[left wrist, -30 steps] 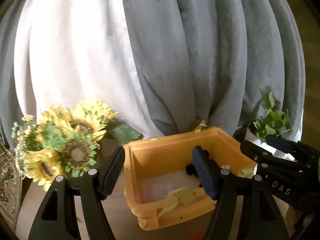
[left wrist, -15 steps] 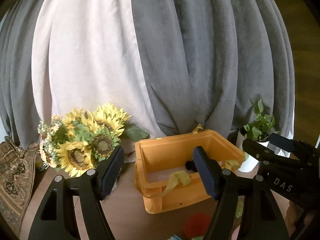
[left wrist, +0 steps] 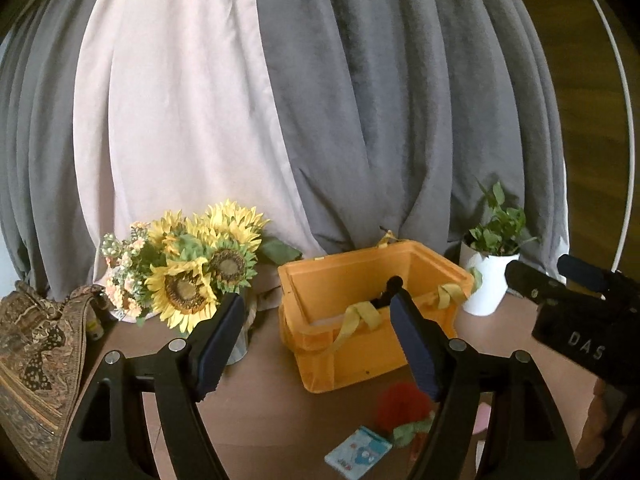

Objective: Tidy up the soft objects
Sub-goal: 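Move both tools back toward the remaining items on the table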

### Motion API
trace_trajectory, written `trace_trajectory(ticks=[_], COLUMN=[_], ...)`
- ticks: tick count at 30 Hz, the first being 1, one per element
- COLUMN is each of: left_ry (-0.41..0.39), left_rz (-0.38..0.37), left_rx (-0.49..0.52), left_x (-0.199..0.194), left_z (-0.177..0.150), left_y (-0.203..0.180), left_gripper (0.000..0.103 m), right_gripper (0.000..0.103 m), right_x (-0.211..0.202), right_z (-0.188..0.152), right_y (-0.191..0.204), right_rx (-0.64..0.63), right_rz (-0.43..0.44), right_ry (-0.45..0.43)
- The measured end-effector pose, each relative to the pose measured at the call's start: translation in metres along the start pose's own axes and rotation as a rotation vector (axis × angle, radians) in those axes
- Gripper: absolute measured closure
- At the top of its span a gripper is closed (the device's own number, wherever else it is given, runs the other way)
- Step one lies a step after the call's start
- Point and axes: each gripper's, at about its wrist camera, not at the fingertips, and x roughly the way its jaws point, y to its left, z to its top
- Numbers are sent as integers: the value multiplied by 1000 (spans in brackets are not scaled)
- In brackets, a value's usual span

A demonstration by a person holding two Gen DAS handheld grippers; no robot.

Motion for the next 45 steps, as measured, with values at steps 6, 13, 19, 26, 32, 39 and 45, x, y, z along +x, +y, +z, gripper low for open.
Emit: trace_trajectory(ticks=[6,13,19,26,32,39,45], left_ry=[-15,0,33,76,121,197,241], left_rz=[-20,-66,-111,-165,-207,-252,-263], left_rx=[51,71,88,110,144,183,228], left_x=[-15,-23,-23,-18,-7,16,32], left_z=[-11,-27,-43,-61,-76,-100,-121], left_y=[0,3,7,10,11,5,-3], left_gripper=[24,24,24,24,24,24,24], right_gripper=[26,26,26,26,26,26,26], right_x=[-24,-41,-47,-58,-56,-45,-35], right_z=[-16,-37,-57,-78,-96,-122,-150], right_y=[0,-3,-2,5,4,2,-4], right_rx=[52,100,137,146,182,209,246], right_rz=[-50,-123,-164,-229,-270,-330,-372], right_ry=[-9,4,40,35,73,144,212])
